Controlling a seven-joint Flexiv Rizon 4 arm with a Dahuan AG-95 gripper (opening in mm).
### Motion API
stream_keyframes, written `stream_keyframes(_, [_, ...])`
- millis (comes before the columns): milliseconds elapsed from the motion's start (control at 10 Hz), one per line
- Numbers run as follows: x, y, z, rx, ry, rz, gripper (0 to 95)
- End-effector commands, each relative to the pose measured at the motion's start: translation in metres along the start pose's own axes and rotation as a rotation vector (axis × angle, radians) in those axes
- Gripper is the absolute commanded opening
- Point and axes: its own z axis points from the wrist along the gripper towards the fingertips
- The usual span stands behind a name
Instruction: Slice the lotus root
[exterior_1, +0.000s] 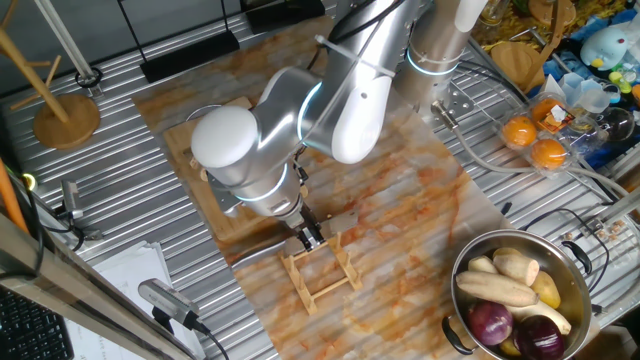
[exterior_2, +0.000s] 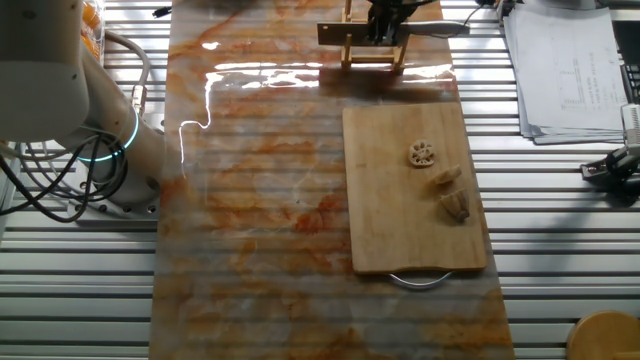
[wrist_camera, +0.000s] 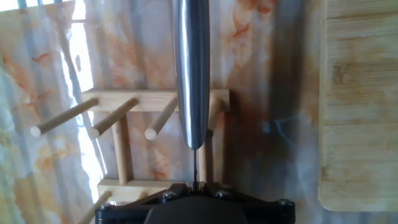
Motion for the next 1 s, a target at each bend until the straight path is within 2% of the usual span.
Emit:
stream_keyframes(100, [0.0014, 0.0000, 0.0007, 0.008, -0.003, -0.008, 0.0])
stream_keyframes(600, [0.0008, -0.0003, 0.0049, 0.011, -0.014, -0.020, 0.0])
stream_keyframes(700, [0.0007, -0.0003, 0.0051, 0.013, -0.013, -0.022, 19.0])
stream_keyframes(800, [0.0007, -0.0002, 0.0050, 0.016, -0.014, -0.028, 19.0])
stream_keyframes(900, [0.0004, -0.0001, 0.0047, 0.018, -0.016, -0.028, 38.0])
stream_keyframes(1000, [-0.0008, 0.0005, 0.0026, 0.022, -0.019, -0.028, 38.0])
